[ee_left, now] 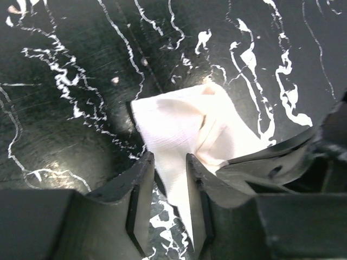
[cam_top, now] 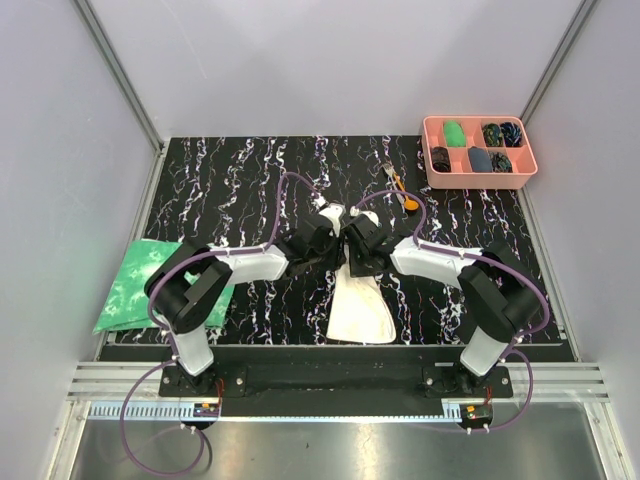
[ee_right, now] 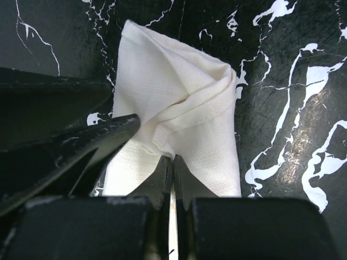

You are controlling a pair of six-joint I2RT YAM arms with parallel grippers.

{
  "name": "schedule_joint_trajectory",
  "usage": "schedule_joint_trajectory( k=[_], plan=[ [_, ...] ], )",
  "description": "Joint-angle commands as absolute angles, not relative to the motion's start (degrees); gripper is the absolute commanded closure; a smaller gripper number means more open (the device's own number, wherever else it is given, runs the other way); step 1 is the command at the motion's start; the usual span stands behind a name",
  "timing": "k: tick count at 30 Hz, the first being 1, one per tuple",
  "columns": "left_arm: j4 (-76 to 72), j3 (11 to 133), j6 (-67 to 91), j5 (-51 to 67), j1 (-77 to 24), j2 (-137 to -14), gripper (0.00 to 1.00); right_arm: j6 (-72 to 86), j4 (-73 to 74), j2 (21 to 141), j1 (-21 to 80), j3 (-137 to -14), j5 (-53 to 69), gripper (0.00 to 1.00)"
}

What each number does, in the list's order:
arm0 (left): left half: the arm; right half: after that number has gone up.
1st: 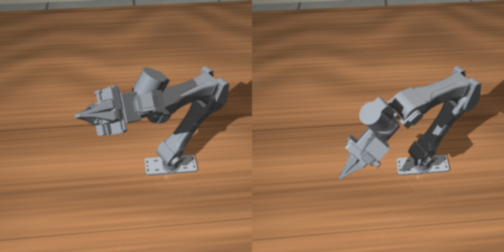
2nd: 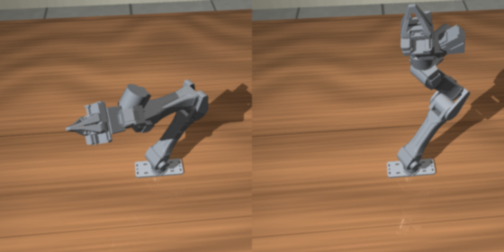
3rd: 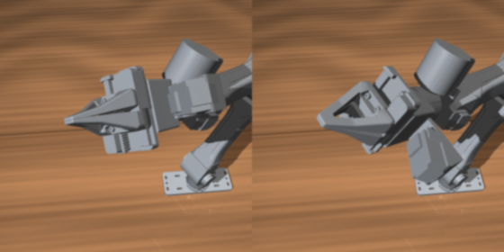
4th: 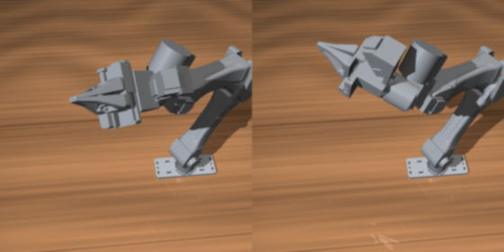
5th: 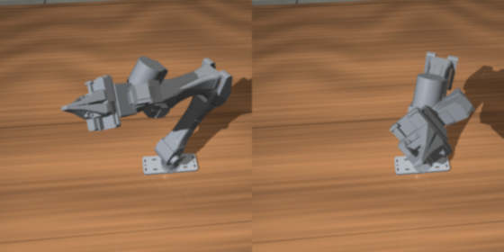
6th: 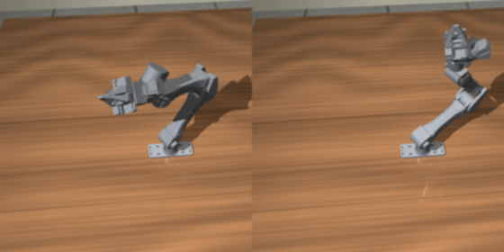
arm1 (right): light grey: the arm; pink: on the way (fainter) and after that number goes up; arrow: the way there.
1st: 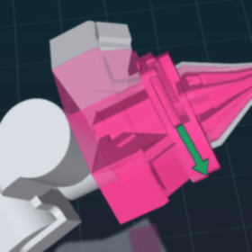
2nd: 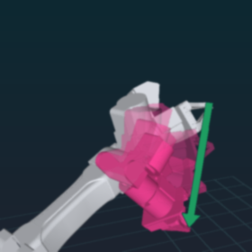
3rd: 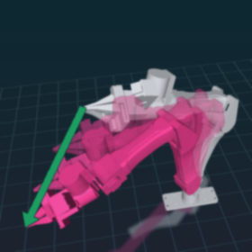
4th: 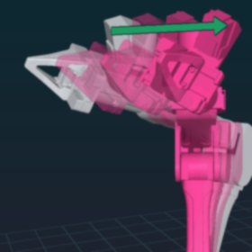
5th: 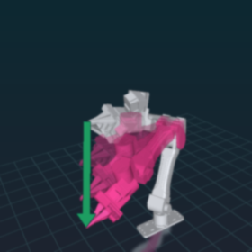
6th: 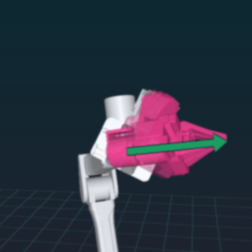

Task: Fold the napkin into a case and place the utensils inside
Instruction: Grasp the top corner of the smaller rectangle folded napkin from the folded napkin.

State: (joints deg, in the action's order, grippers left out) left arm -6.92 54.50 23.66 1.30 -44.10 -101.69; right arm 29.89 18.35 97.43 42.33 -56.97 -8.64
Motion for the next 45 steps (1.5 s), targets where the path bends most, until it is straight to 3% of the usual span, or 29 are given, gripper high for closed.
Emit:
schedule_joint_trajectory(
  k=[1,15,18,19,22,45],
  plan=[
    [-10.37,57.74,22.50,1.23,-44.56,-102.48,0.65,30.59,16.79,95.27,41.92,-56.60,-7.38,1.00],
    [-7.91,60.12,22.94,0.44,-45.00,-106.17,0.69,30.67,16.87,95.27,41.92,-56.87,-7.21,1.00],
    [-8.09,60.03,23.29,0.18,-45.00,-106.00,0.78,30.67,16.96,95.27,42.01,-56.87,-7.29,1.00],
    [-8.17,60.03,23.29,0.18,-45.00,-105.82,0.87,30.67,16.88,95.27,42.01,-56.87,-7.21,1.00],
    [-8.00,59.77,23.29,-1.48,-44.83,-104.33,1.00,30.59,16.87,95.36,42.01,-56.51,-7.21,1.00],
    [-12.04,56.34,34.19,13.36,-41.84,-100.37,1.00,30.67,21.53,99.49,41.57,-64.77,-5.54,1.00]
  ],
)
